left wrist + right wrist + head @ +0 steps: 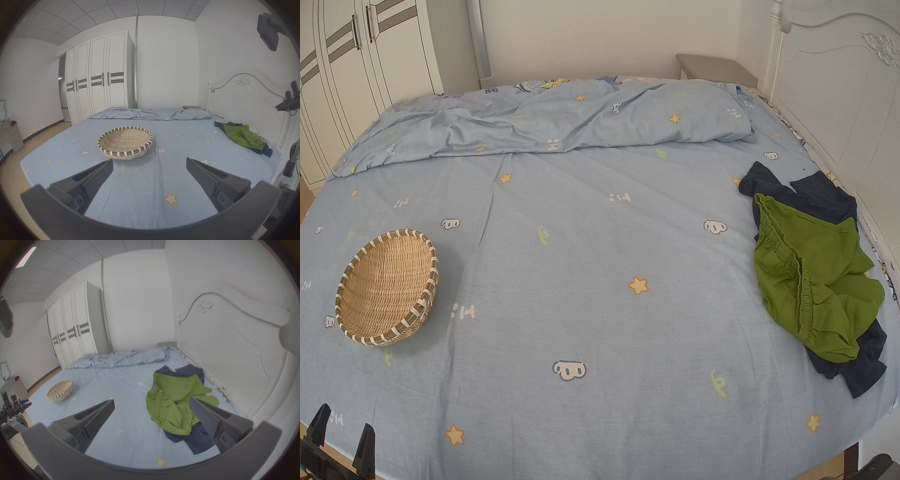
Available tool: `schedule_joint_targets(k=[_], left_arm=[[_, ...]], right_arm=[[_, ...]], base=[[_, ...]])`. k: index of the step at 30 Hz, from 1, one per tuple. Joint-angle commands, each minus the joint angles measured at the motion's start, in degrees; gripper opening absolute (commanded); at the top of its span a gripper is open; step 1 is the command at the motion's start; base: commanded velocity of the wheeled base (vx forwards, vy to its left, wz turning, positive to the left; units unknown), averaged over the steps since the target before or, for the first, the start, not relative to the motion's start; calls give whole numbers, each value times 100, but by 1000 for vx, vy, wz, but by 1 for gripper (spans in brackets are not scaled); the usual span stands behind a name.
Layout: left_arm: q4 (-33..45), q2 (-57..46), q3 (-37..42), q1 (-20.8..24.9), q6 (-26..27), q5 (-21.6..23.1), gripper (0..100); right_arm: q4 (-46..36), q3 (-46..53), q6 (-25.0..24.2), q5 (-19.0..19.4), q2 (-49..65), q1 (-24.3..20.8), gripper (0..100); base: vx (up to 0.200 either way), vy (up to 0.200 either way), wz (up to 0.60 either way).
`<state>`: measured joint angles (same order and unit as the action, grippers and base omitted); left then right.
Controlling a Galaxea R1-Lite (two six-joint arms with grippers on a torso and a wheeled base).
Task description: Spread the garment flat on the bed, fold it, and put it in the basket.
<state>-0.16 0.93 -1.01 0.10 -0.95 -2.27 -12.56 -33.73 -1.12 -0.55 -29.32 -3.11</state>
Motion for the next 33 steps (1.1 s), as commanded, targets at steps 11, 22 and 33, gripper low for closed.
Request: schedule_joint_targets(k=[11,22,33], left_arm=[[-2,-93,101,-1,-2,-2,100],[-2,-93,101,-1,-2,-2,100],[-2,-93,101,-1,-2,-2,100]], right_arm=[[227,-1716,314,-367,-5040,-67,100],[1177,-2410,349,-1176,-7000,-199,100],[1256,-2946,306,-1474,-7615,-190,100]], base=[[0,0,0],[0,0,0],[0,0,0]])
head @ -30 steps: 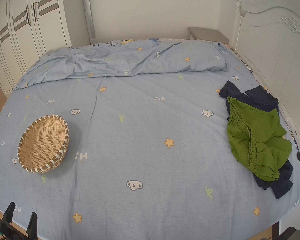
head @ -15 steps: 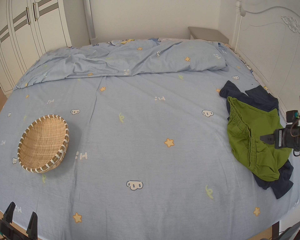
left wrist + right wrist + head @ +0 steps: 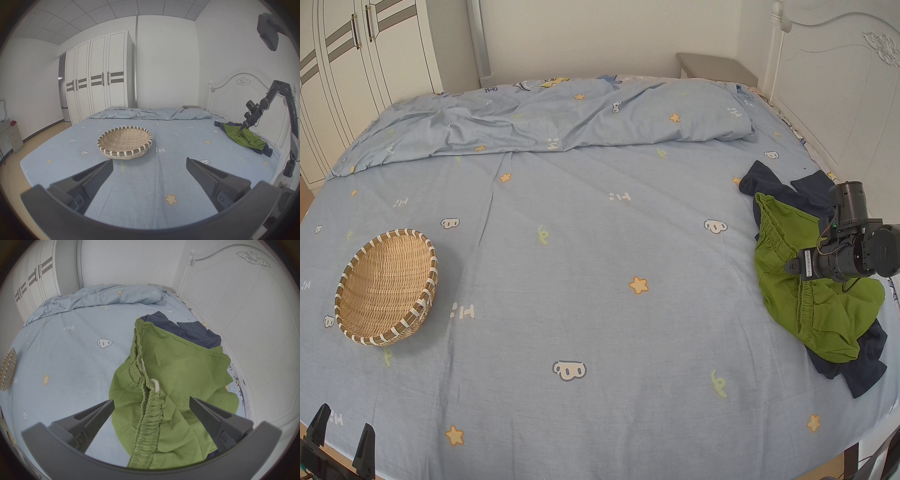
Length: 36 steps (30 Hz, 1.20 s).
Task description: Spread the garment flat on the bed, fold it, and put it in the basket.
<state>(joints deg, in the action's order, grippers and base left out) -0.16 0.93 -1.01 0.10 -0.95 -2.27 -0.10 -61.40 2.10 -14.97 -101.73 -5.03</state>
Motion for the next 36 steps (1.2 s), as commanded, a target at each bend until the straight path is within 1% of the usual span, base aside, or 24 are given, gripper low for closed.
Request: schedule_joint_targets(k=[1,4,12,13,24,33,34,36], left_arm=[[-2,-93,101,-1,-2,-2,100],[-2,-93,101,-1,-2,-2,100],[-2,-93,101,-1,-2,-2,100],[-2,-93,101,-1,-2,-2,100],[-2,-93,101,-1,-2,-2,100],[-2,-93,101,-1,-2,-2,100],[-2,-93,101,-1,-2,-2,100],[-2,-93,101,-1,-2,-2,100]], right_arm=[[19,-214,-8,-85,-409,2,100],[80,-240,1,-182,-427,11,100],[186,-232,10,-199,-594,73,100],[186,-232,10,-190,-602,73,0],[177,-240,1,-190,-804,38,0],[10,-522,-16,-129,-602,29,0],[-808,-908,-122,-50,48,-15,0],[-1124,-1058,-218,20,189,-68,0]], base=[[0,0,0],[0,0,0],[0,0,0],[0,0,0],[0,0,0],[0,0,0],[0,0,0],[0,0,0]])
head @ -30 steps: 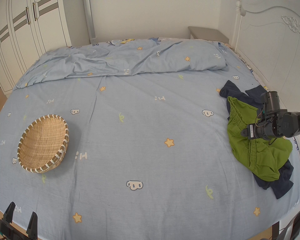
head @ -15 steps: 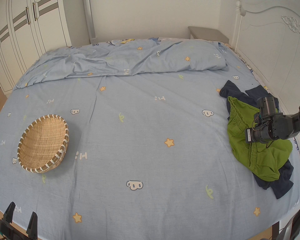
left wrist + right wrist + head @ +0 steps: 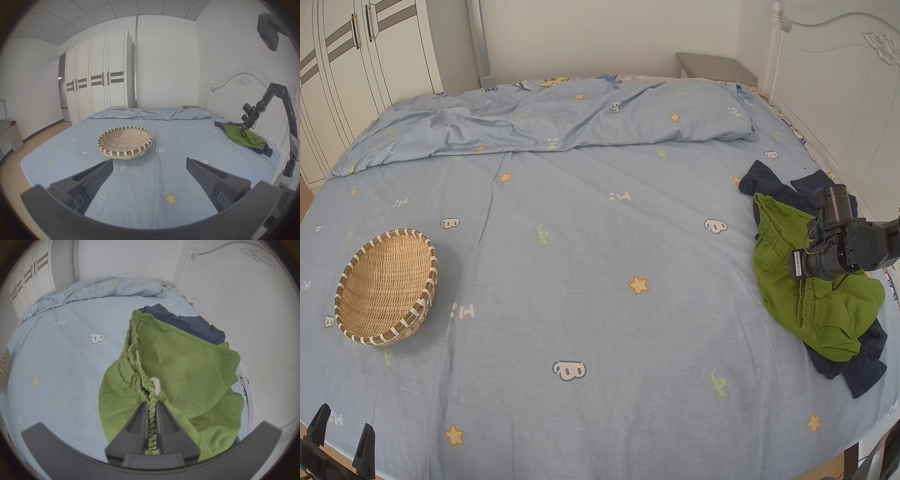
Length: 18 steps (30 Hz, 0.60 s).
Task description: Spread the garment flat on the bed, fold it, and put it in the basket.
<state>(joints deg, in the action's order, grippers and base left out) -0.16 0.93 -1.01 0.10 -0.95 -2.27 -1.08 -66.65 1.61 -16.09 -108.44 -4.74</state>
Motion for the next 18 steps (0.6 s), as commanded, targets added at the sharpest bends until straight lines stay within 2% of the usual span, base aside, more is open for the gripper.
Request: schedule_joint_targets(k=[1,4,6,7,11,12,13,14,15,16,18], left_arm=[[-2,-93,101,-1,-2,-2,100],[-2,-93,101,-1,-2,-2,100],[-2,-93,101,-1,-2,-2,100],[-2,-93,101,-1,-2,-2,100],[-2,-93,101,-1,-2,-2,100],[-2,-93,101,-1,-2,-2,100],[-2,-93,101,-1,-2,-2,100],[-2,-93,101,-1,-2,-2,100],[-2,-93,101,-1,-2,-2,100],[-2,-93,101,-1,-2,-2,100],[-2,-93,101,-1,-2,-2,100]], right_arm=[[-1544,-797,-416,326,1035,-282,0],[-2475,-1272,-996,871,1325,-572,0],[-2669,-1377,-1145,994,1386,-668,0],[-2959,-1518,-1444,1205,1483,-950,0],[-3012,-1553,-2042,1284,1545,-1600,0],[-3012,-1553,-2059,1284,1545,-1626,0],[-2976,-1580,-2314,1284,1536,-1881,0],[-2976,-1580,-2332,1284,1536,-1899,0],[-2924,-1615,-2516,1293,1536,-2154,0],[-2924,-1615,-2516,1293,1536,-2154,0],[-2915,-1799,-2754,1293,1474,-2646,0]], base=[[0,0,0],[0,0,0],[0,0,0],[0,0,0],[0,0,0],[0,0,0],[0,0,0],[0,0,0],[0,0,0],[0,0,0],[0,0,0]])
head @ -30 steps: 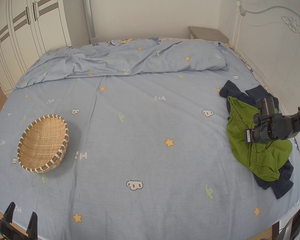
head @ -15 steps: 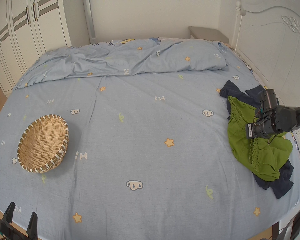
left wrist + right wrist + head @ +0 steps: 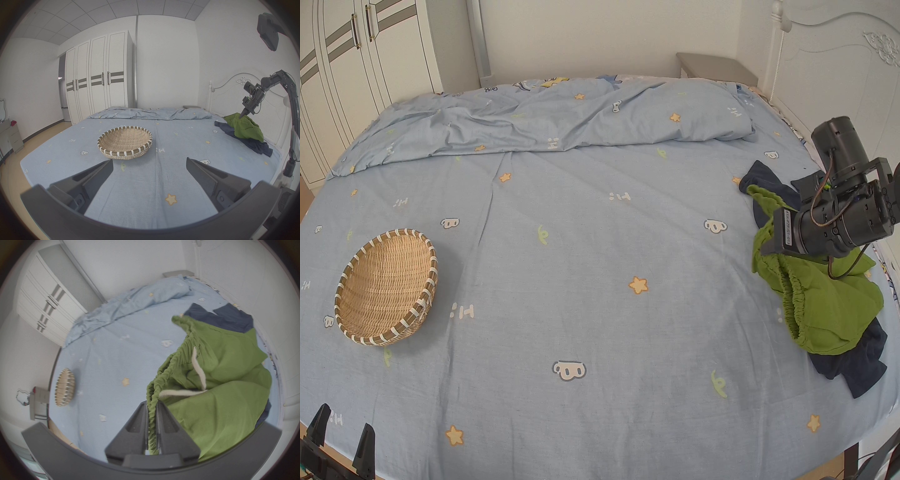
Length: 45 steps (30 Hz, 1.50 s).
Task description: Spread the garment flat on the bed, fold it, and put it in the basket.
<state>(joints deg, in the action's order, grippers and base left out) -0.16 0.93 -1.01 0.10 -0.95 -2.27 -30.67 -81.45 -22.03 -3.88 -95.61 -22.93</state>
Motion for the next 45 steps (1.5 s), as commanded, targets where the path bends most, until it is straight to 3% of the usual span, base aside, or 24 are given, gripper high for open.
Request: schedule_joint_targets(k=[1,13,22,30,31,45], left_arm=[[-2,-93,101,-1,-2,-2,100],[-2,-93,101,-1,-2,-2,100],[-2,-93,101,-1,-2,-2,100],[-2,-93,101,-1,-2,-2,100],[-2,-93,101,-1,-2,-2,100],[-2,-93,101,-1,-2,-2,100]], right_arm=[[35,-407,-478,71,174,-1003,0],[61,-2156,-1515,1,-1302,-2910,0],[413,-2938,-1480,10,-2585,-3446,0],[422,-3264,-1471,1,-3209,-3525,0],[422,-3264,-1471,1,-3218,-3525,100],[316,-3290,-1401,-17,-3412,-3429,100]], base=[[0,0,0],[0,0,0],[0,0,0],[0,0,0],[0,0,0],[0,0,0]])
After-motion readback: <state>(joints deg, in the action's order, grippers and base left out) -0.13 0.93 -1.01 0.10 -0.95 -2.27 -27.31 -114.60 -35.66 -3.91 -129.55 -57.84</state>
